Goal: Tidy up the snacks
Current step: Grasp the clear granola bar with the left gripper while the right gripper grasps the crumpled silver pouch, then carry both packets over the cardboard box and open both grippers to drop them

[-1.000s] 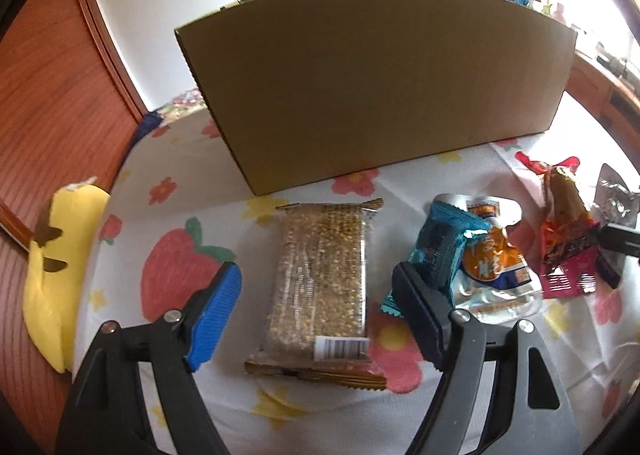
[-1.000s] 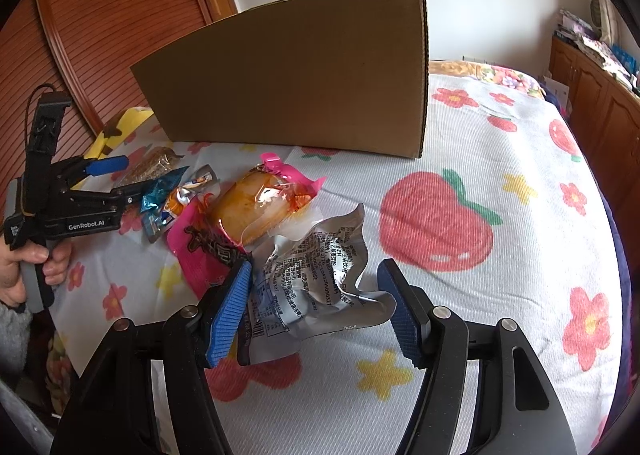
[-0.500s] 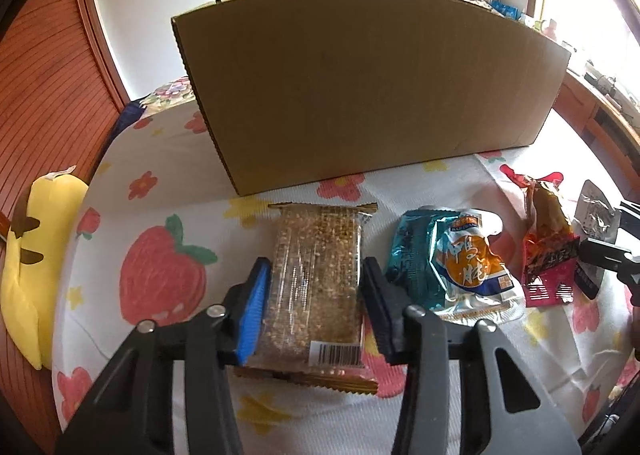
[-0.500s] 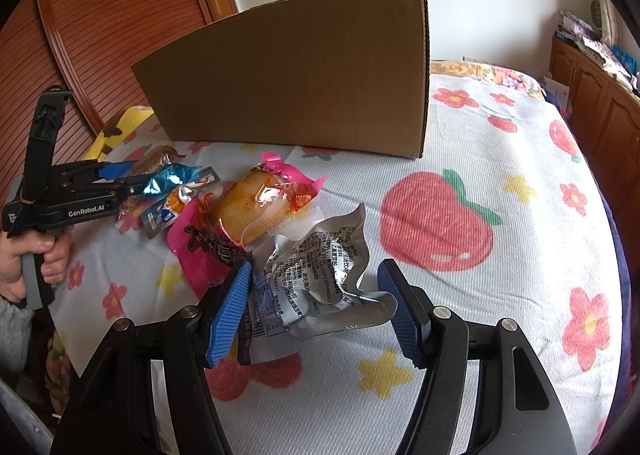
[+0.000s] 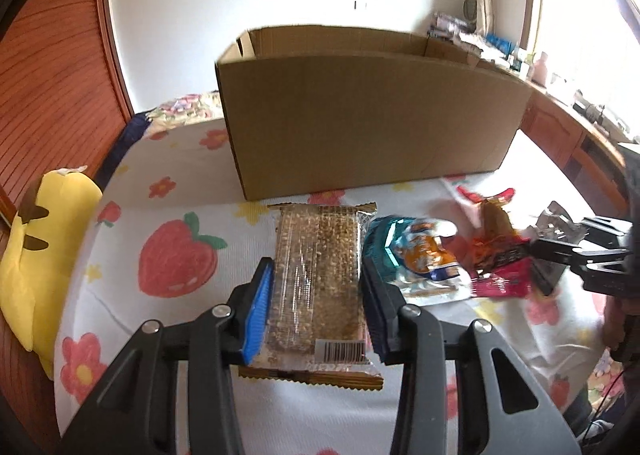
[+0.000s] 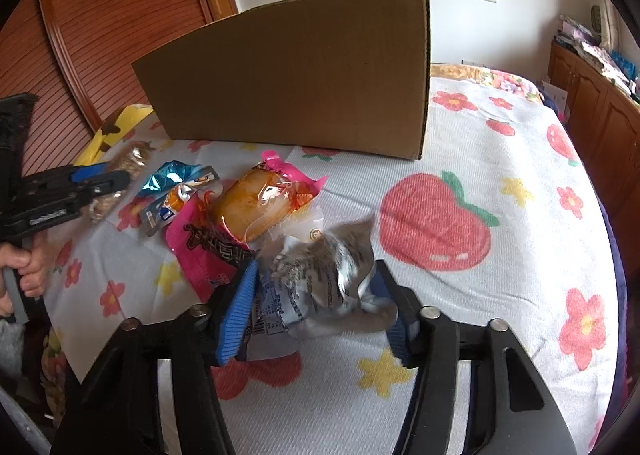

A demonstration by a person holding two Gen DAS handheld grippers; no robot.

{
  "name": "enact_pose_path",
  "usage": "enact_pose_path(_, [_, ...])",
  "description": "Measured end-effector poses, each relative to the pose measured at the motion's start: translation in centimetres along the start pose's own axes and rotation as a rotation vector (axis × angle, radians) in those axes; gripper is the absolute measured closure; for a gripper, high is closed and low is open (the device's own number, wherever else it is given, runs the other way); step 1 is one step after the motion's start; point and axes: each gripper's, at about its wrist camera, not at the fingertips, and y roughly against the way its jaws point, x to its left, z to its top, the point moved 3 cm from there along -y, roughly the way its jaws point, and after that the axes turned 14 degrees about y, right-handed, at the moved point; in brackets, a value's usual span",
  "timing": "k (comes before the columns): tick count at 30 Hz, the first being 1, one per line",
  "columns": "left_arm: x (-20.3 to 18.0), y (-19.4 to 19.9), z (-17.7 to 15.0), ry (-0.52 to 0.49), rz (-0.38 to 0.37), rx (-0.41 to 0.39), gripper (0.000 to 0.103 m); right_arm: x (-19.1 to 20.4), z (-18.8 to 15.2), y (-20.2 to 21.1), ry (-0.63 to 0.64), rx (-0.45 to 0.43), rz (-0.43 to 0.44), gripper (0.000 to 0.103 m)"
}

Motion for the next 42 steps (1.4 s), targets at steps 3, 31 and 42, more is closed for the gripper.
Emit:
enact_pose_path(3, [-0.7, 1.4, -0.2, -0.010, -0.008, -0.026, 0.062, -0.1, 0.0, 0.1, 0.000, 0.006, 0.002, 0.059])
enact_pose_path(31, [-4.1, 3.5, -1.5, -0.010, -0.075, -0.063, 0.062, 0.5, 0.3, 6.8, 0.022, -0.096, -0.018, 0.074])
enact_pose_path(42, [-4.4, 4.4, -1.4, 0.011, -0.090, -0.096, 0.062, 0.8, 0.2, 7.6, 0.026, -0.112, -0.010, 0.076])
